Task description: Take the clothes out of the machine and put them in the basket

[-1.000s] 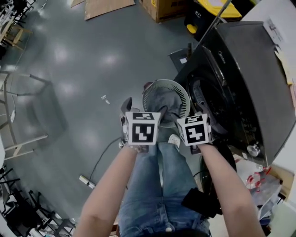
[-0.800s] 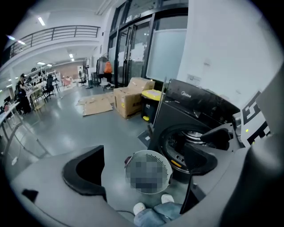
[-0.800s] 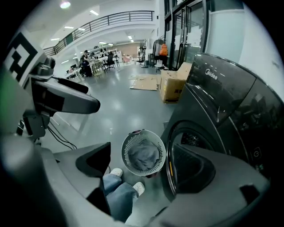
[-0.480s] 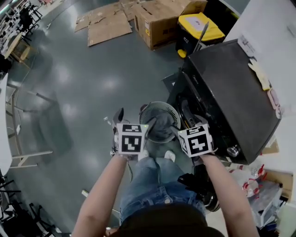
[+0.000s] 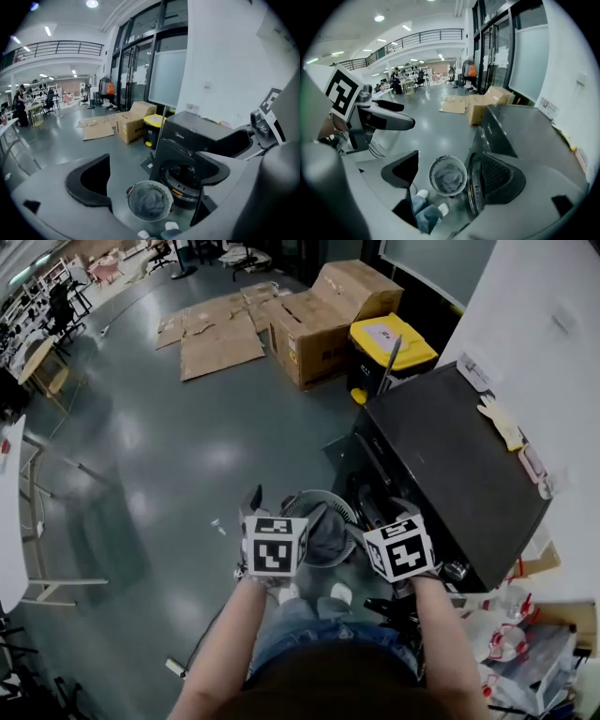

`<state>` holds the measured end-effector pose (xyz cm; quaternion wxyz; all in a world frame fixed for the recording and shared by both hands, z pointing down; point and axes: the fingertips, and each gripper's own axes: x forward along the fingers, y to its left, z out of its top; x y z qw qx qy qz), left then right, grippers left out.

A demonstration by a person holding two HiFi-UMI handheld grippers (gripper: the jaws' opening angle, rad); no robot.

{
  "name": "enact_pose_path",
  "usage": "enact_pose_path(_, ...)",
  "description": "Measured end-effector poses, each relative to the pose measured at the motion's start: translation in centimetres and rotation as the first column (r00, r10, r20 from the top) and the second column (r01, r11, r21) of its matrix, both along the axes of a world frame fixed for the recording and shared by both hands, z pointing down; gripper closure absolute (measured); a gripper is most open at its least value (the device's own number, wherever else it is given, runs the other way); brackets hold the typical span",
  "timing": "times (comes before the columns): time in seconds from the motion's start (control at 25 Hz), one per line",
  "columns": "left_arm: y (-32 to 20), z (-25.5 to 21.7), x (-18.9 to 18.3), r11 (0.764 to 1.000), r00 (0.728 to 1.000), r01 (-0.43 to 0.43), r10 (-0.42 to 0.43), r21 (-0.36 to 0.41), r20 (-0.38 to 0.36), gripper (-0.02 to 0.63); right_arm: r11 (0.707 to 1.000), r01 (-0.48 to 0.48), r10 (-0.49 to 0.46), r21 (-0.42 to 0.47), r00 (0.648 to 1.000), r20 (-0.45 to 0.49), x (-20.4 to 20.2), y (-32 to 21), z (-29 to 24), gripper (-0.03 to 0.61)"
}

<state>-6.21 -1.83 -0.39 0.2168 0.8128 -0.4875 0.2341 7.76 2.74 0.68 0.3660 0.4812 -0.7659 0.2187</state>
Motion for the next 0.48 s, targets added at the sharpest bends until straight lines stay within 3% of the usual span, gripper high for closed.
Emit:
enact_pose_path(0.08, -0.2, -2.1, 0.5, 0.999, 0.999, -0.017, 0.018, 0.034, -0.041, 0.048, 0.995, -0.034, 0.031, 0.091, 0.999, 0.042, 0.2, -0.6, -3.0, 0.163)
enact_pose_path(0.28, -1.7, -5.9, 1.1, 0.984, 0.995, -0.096, 0.097, 0.152, 0.003, 0.048, 0.953, -0.117, 0.083, 0.281, 0.988, 0.129, 1.5, -1.7, -8.5, 0.179)
enact_pose_path(0.36, -2.1, -7.8, 1.9, 0.963, 0.985, -0.172, 0.174, 0.21, 0.01, 0.048, 0.916, -0.155, 0.103, 0.371, 0.982, 0.155, 2.7, -2.2, -10.7, 0.184)
enact_pose_path(0.48, -2.6, -10.9, 2.7, 0.905, 0.965, -0.261, 0.256, 0.335, 0.061, 0.048, 0.86, -0.184, 0.104, 0.477, 0.976, 0.189, 3.9, -2.7, -14.0, 0.192)
